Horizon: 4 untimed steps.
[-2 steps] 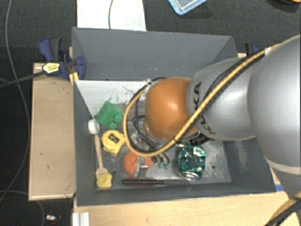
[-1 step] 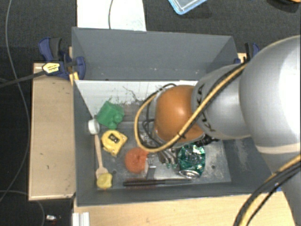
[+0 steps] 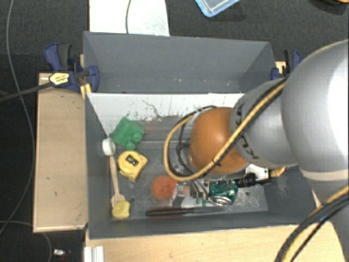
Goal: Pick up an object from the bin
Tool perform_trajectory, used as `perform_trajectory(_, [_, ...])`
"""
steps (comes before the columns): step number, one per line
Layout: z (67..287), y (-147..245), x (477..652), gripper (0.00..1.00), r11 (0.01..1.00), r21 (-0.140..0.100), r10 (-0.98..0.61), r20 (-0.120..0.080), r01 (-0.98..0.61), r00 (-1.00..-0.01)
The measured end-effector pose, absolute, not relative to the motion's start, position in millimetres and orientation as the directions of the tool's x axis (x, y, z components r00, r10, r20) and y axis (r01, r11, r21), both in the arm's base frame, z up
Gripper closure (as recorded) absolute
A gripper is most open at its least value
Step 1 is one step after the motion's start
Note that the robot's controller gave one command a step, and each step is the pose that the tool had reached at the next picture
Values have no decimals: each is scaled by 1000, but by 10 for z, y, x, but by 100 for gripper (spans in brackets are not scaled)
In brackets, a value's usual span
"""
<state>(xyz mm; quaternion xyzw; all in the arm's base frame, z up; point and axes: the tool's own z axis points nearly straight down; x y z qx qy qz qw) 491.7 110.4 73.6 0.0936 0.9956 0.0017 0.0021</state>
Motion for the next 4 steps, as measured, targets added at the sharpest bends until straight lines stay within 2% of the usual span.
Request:
perform_trajectory(3, [735,1104,4916,100,981,4,196,-4,196,-981])
perform_trajectory(4, [871,1007,4911,100,999,4,53,-3,53,-999])
